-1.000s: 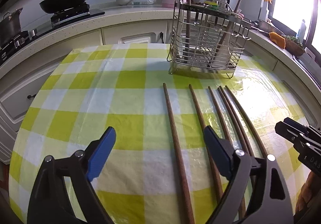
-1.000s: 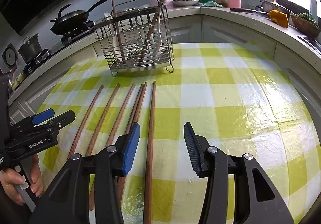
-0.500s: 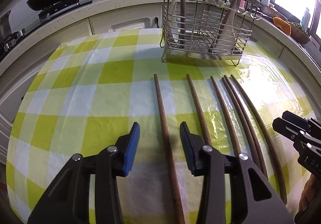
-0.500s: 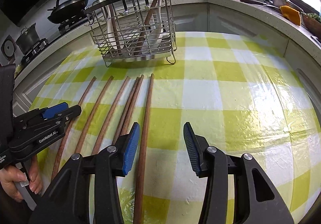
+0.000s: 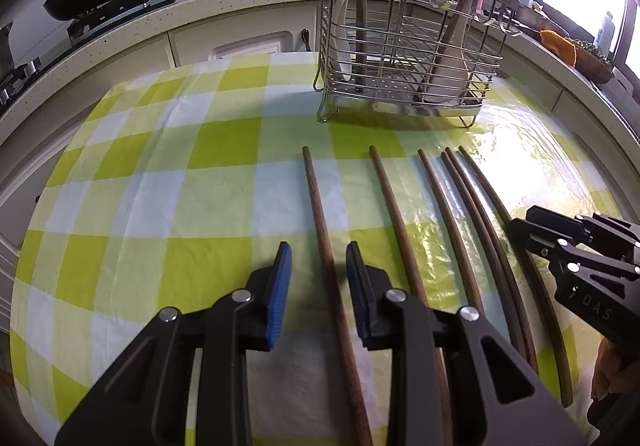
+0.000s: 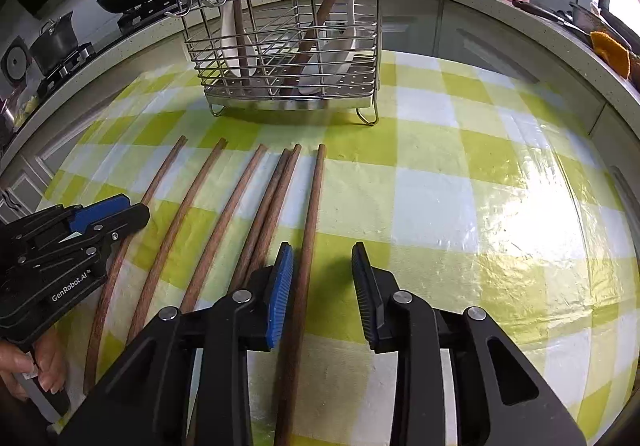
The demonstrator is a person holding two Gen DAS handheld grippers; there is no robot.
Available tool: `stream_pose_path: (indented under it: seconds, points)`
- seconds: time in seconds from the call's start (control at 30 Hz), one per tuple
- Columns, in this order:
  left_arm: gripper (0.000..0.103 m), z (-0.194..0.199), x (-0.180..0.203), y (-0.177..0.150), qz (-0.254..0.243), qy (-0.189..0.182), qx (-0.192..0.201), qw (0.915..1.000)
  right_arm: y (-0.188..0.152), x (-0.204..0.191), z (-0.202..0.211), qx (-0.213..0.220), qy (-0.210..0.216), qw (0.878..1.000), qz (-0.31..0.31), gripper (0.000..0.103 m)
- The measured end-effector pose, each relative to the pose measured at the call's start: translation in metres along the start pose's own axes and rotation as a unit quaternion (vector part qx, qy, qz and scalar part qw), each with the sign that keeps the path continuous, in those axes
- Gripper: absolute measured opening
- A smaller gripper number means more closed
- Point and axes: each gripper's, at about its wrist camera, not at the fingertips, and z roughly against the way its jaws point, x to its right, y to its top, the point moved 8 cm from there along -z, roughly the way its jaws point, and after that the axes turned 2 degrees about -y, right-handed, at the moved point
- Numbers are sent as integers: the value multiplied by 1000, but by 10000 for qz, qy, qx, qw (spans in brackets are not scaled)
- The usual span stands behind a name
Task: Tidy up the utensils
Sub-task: 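Grasp one wooden chopstick with the right tool while the left tool grasps another chopstick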
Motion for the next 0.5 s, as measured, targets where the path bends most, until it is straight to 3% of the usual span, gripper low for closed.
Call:
stream_pose_path:
  seconds: [0.2, 0.33, 0.43, 0.5]
  points:
    - [28, -5, 2, 5, -44, 67, 3, 10000, 6, -6, -6, -31, -189, 9995, 239, 30]
    - [27, -6, 4, 5, -94, 153, 39, 9998, 11, -7, -10, -29, -216, 9994, 277, 23]
    - [19, -5, 5, 4, -146, 178, 99, 9997, 11, -9, -10, -16, -212, 9992, 342, 9]
    - [8, -4, 5, 4, -154, 189, 116, 9996, 10, -10, -9, 6, -233, 9991, 360, 8]
